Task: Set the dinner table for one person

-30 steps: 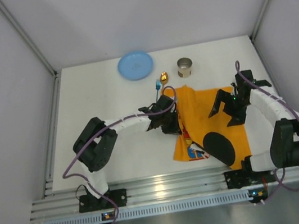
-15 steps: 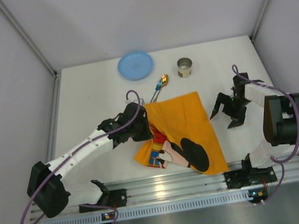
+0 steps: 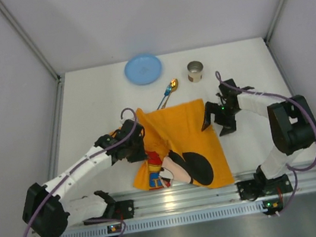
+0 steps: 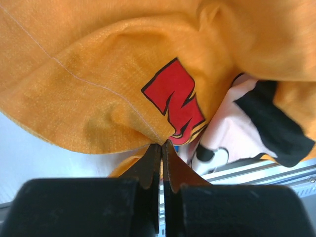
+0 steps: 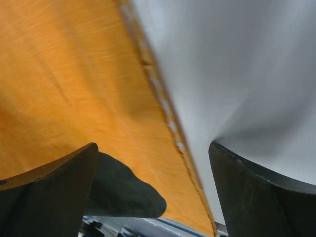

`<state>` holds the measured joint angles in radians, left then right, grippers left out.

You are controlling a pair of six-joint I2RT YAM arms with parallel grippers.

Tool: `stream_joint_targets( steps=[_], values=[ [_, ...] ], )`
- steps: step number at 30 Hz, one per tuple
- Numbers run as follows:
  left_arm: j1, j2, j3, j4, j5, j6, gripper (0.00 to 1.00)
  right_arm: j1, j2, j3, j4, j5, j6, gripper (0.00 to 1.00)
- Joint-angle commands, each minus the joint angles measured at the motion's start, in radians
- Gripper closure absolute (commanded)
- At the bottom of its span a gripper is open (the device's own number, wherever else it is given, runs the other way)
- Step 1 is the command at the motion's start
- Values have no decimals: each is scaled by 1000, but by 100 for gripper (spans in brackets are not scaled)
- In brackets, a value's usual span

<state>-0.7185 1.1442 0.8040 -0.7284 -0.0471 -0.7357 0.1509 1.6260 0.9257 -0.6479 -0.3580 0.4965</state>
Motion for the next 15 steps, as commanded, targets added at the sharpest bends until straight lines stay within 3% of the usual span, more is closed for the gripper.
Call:
stream_joint_targets(
  steps=[1,3,6,7,9,10,11,12,15],
  values=[
    [1,46,-17,64,71,-27,100,125,58,-2,126,-21,48,8],
    [1,71,-3,73,78,-27,100,139,86,-30,168,-38,85,16],
    [4,92,21,73,67,-16,100,145,118,-39,185,-35,83,39],
    [5,95,29,72,62,-14,100,145,124,-34,183,-30,76,54],
    [19,98,41,52,59,-4,100,142,140,-15,159,-10,44,70],
    [27,94,43,44,56,2,100,133,143,-5,146,-1,31,86],
    [37,92,46,31,56,7,100,127,146,13,119,16,22,94],
    [65,78,46,5,56,21,100,116,144,21,105,27,7,100],
    [157,31,32,-64,23,51,100,50,127,41,54,77,-16,100]
  ],
)
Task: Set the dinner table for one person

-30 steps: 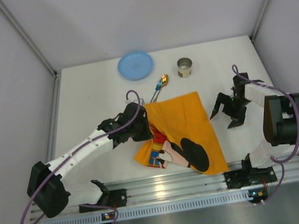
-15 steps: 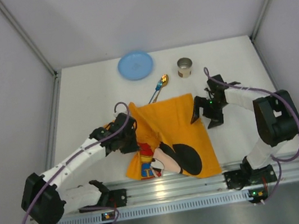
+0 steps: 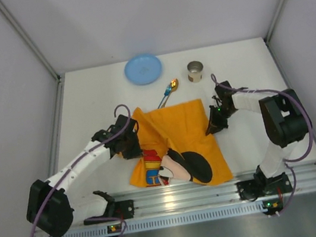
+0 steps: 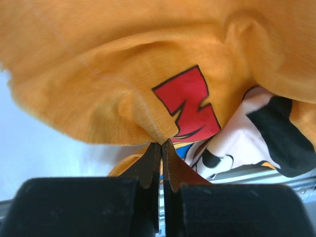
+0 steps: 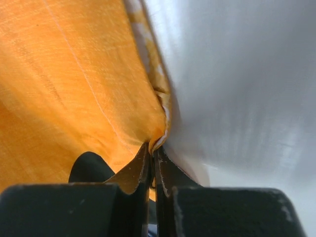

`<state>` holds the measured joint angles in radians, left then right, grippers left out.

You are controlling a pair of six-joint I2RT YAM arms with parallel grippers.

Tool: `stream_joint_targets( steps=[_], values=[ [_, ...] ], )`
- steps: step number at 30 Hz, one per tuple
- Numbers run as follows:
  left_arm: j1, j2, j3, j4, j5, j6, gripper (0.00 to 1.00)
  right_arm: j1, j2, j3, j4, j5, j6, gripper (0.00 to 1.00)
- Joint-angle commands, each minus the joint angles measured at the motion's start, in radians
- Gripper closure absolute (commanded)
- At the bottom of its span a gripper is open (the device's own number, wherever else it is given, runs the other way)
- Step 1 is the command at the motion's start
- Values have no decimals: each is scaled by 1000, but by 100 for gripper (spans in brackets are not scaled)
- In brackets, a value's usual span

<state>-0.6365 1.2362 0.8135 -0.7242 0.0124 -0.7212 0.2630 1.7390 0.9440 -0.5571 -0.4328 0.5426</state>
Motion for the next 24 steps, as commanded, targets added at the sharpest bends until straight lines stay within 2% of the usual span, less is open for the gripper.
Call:
stream_joint_targets(
  steps=[1,6,7,10,15,24],
  values=[
    [99,-75,16,-72,-34,32,100,-109,8,27,-50,167,-69,100],
    [207,-95,18,-72,-19,23,100,-255,-33,48,-142,322,-124,100],
    [222,-86,24,-95,-17,23,100,-327,-39,55,-158,336,-133,100],
    [256,-49,45,-116,-19,20,100,-373,-35,104,-182,374,-167,100],
    [258,-29,61,-136,-20,13,100,-370,2,168,-193,316,-155,100],
    [262,-26,67,-204,-69,-23,100,-275,50,219,-204,266,-158,99]
  ],
)
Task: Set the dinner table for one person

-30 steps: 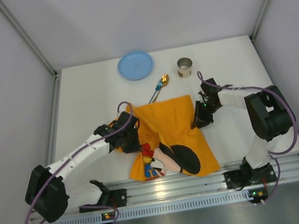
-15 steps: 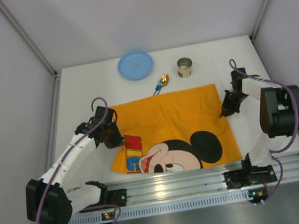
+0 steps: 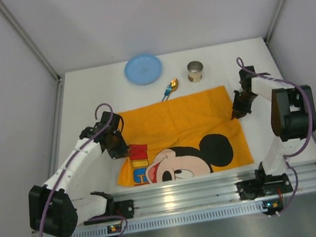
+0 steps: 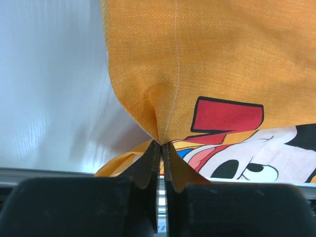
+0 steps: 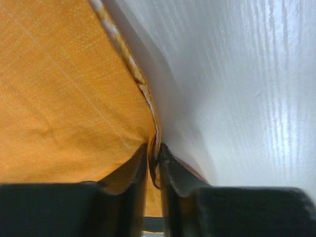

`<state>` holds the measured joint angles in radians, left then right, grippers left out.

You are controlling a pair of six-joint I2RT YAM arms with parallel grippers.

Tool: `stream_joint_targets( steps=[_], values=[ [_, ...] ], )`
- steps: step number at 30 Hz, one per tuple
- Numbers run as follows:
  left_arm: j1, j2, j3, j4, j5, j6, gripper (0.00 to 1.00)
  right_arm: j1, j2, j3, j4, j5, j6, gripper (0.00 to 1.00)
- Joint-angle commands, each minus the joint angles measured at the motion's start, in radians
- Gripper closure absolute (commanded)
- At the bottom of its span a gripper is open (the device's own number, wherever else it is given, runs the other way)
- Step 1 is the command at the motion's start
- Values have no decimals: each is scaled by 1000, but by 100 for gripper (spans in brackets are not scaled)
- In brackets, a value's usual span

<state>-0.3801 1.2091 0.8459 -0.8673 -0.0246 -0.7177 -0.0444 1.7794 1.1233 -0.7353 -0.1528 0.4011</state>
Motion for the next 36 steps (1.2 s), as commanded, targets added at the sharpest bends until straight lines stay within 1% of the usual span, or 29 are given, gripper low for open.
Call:
stream_joint_targets(
  steps=[1,2,3,4,5,6,7,9,11,12,14,15,16,17,18,19,20,21,23,24,25,26,29,36],
  values=[
    [6,4,42,-70,-38,-31,90,37,5,32,-41,-5,-15,82],
    [7,12,51,-87,-44,-37,75,37,-4,23,-50,-2,-7,65],
    [7,12,65,-114,-47,-43,29,38,-15,12,-56,2,-2,46],
    [7,10,96,-130,-57,-46,5,37,-50,-8,-81,22,5,12],
    [7,1,113,-140,-66,-51,2,37,-73,-20,-93,35,19,5],
    [7,-5,133,-151,-80,-55,2,37,-96,-32,-105,44,24,3],
    [7,-13,172,-165,-90,-54,2,69,-148,-52,-131,59,28,2],
    [7,-26,224,-168,-129,-45,2,89,-234,-65,-165,74,42,1],
    [7,-25,245,-145,-155,-23,2,109,-291,-68,-173,79,54,2],
    [7,-19,249,-130,-155,-14,2,130,-334,-65,-165,73,59,3],
    [7,19,246,-70,-140,12,2,155,-368,-68,-129,12,67,7],
    [7,39,246,-50,-130,20,2,182,-380,-74,-71,-16,68,9],
    [7,84,245,-24,-120,26,2,193,-391,-89,-43,-71,77,12],
    [7,108,245,28,-112,40,2,202,-391,-98,-18,-95,82,18],
    [7,133,242,59,-98,46,2,216,-376,-126,32,-115,88,31],
    [9,182,240,88,-94,58,2,221,-362,-141,56,-145,94,38],
    [9,208,240,141,-89,63,2,222,-348,-155,74,-152,96,47],
    [10,234,243,163,-77,67,2,225,-313,-186,106,-154,97,65],
    [17,318,251,203,-66,83,3,225,-275,-212,131,-162,107,81],
    [18,378,272,220,-66,90,4,230,-240,-230,151,-171,105,92],
    [17,410,289,214,-66,102,4,230,-227,-237,157,-171,104,97],
    [17,443,307,211,-73,109,4,230,-213,-243,162,-171,102,100],
    [21,539,354,208,-83,124,5,232,-195,-275,174,-171,99,100],
    [70,606,337,264,-74,127,5,232,-228,-391,169,-149,104,100]
  ],
)
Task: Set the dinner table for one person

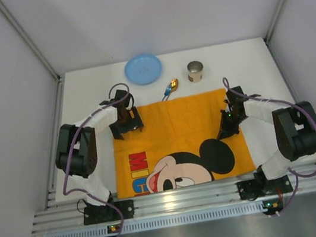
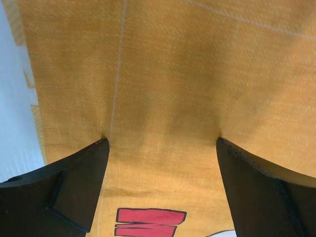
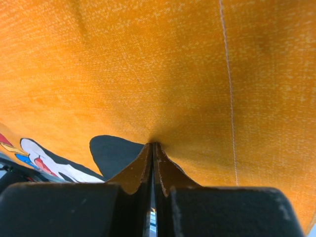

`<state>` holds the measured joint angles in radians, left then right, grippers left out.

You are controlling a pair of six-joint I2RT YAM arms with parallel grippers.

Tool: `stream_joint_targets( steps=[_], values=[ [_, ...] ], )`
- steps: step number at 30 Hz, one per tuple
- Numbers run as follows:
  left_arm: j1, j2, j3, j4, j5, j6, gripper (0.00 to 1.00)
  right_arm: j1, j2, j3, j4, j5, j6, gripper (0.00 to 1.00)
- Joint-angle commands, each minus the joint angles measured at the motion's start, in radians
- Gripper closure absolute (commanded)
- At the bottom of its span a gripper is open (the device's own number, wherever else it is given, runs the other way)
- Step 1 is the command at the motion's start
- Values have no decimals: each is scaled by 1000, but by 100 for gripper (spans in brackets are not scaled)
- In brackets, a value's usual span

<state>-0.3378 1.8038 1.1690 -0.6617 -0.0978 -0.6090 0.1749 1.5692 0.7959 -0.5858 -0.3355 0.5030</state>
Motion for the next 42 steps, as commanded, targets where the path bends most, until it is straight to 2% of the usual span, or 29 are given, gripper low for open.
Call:
stream_joint_targets(
  steps=[1,8,11,14,15,18,19,23,26,27,32,36,42],
  values=[
    [32,29,15,60,3,23,5,14,-24,-76,20,38,9,100],
    [65,101,46,85,6,55,6,15,-23,-37,-11,41,-7,100],
    [79,129,81,73,13,68,7,21,-43,49,-77,38,-11,94],
    [79,106,129,22,23,57,8,47,-64,185,-143,47,-14,68],
    [79,67,144,1,21,54,8,63,-61,268,-157,50,-12,48],
    [65,-16,193,-30,-2,63,7,98,-32,432,-203,61,-1,29],
    [62,-32,208,-35,0,84,7,109,-22,471,-210,59,8,26],
    [30,-18,322,-13,46,150,7,141,54,629,-256,38,16,24],
    [-24,95,489,-36,50,198,7,150,61,657,-270,36,14,23],
    [-47,167,583,-41,61,206,8,149,43,635,-275,38,15,23],
    [-73,351,843,-30,150,206,9,150,-83,490,-282,56,26,23],
    [-87,463,914,59,196,203,9,152,-226,321,-310,70,51,23],
    [-128,607,1044,70,193,244,9,153,-401,201,-379,111,104,23]
  ],
)
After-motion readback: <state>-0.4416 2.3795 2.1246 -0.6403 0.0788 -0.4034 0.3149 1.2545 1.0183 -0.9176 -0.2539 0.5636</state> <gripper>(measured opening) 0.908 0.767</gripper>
